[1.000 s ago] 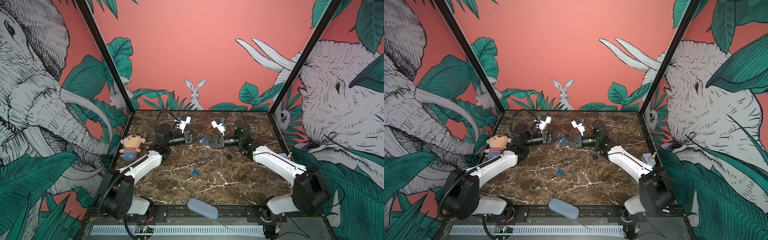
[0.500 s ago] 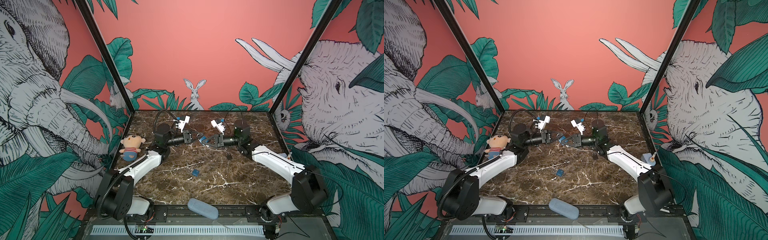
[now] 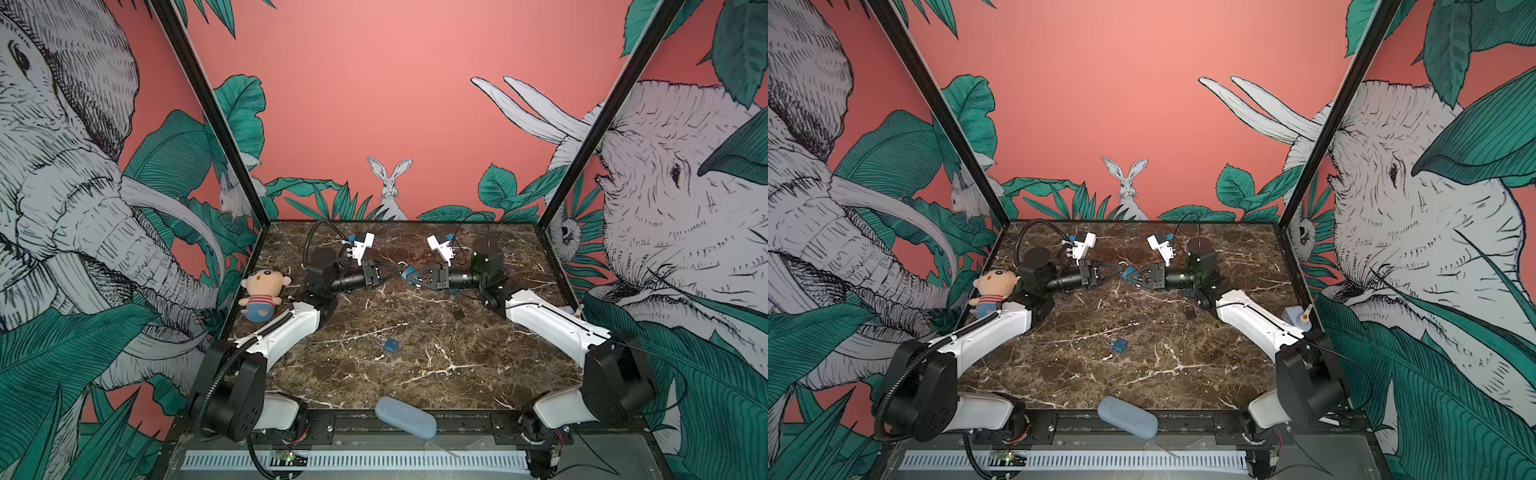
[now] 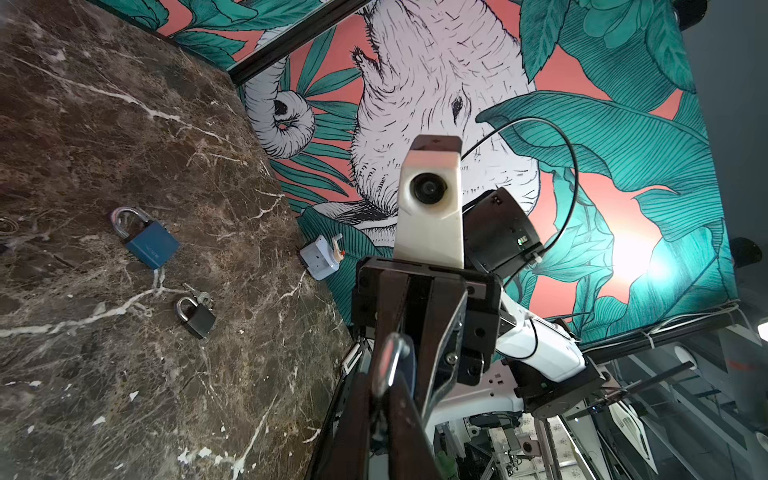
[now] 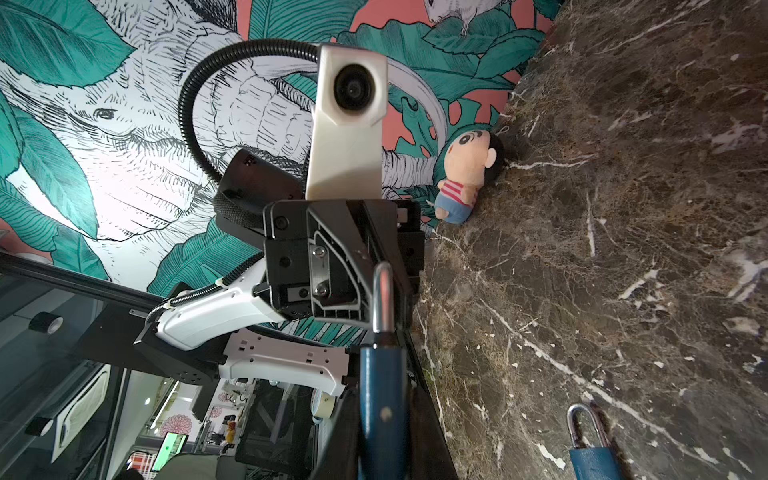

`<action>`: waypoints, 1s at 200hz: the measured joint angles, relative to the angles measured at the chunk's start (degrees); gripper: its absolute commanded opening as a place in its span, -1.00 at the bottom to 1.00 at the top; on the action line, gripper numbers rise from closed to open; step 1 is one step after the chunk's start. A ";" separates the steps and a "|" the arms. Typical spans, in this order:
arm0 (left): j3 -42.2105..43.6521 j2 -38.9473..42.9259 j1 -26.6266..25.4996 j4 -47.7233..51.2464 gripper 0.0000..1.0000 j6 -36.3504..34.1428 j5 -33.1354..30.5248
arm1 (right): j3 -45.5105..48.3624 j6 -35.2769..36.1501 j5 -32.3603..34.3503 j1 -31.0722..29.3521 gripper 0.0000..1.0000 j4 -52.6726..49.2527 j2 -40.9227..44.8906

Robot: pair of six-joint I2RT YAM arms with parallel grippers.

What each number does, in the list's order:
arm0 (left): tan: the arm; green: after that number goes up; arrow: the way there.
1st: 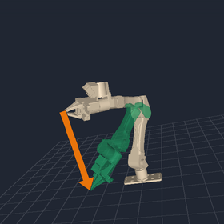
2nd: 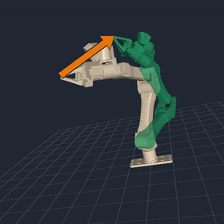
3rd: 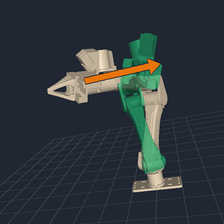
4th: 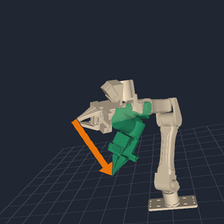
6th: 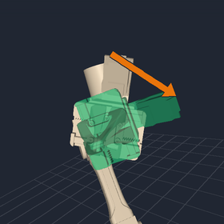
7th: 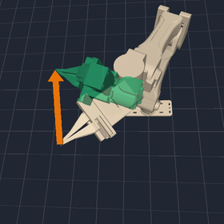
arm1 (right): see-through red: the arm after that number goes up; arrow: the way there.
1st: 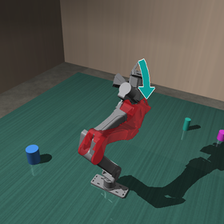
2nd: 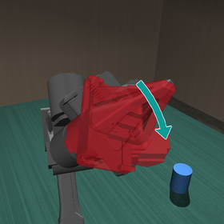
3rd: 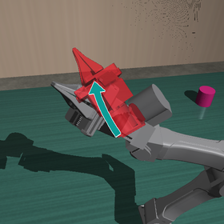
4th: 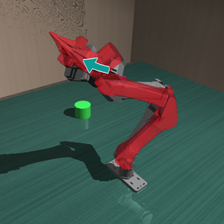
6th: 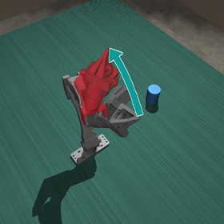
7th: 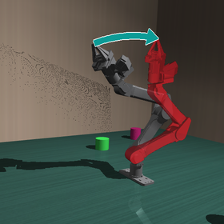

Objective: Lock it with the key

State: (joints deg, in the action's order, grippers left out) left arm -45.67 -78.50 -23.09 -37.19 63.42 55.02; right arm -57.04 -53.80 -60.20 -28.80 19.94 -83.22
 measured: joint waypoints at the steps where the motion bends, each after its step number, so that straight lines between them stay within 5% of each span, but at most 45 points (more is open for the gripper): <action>1: 0.00 0.00 0.00 0.02 -0.59 0.00 0.00 | 0.00 0.00 0.00 0.00 -1.00 0.00 0.00; 200: -0.35 -2.01 0.04 -3.48 -0.62 2.84 0.11 | 0.00 -1.16 -0.15 -0.87 -1.00 2.54 -1.07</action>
State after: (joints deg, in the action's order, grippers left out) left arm -46.02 -80.51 -23.05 -40.66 66.26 55.13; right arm -57.04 -54.96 -60.36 -29.67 22.48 -84.29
